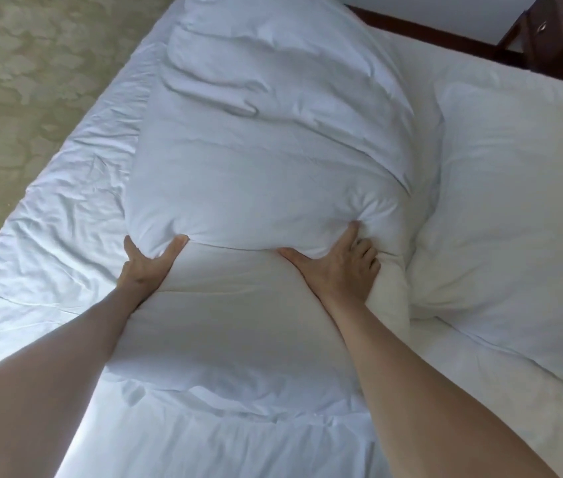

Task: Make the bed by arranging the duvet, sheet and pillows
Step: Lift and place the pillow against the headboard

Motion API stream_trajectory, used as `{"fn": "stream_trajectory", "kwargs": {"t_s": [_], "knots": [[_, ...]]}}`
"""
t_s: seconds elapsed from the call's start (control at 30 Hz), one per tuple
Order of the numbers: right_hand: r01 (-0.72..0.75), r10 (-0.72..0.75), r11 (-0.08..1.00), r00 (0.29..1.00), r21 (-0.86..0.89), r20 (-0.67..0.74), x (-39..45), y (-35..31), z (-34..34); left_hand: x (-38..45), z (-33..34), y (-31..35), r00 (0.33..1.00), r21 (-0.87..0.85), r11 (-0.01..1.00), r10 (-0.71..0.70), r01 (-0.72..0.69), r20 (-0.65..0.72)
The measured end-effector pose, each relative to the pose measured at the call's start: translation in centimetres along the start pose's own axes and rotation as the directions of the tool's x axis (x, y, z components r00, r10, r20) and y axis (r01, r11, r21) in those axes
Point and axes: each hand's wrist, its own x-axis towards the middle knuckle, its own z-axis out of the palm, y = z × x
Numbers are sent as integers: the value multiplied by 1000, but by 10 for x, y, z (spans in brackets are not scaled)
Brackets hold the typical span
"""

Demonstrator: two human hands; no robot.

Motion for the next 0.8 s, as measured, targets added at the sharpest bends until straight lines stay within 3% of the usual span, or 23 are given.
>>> {"fn": "stream_trajectory", "kwargs": {"t_s": [0.23, 0.43, 0.63, 0.8], "knots": [[50, -45, 994, 998, 96, -54, 16, -7, 11, 35, 0, -14, 989, -34, 989, -143, 144, 39], [-19, -2, 980, 994, 197, 108, 28, -6, -11, 30, -1, -7, 978, 19, 978, -208, 208, 2], [-203, 159, 917, 975, 343, 152, 12, 0, -74, -37, -18, 19, 981, -135, 973, -192, 187, -27], [-196, 178, 860, 981, 470, 83, -23, 5, -132, -117, -34, 39, 969, -287, 951, -171, 115, -180]]}}
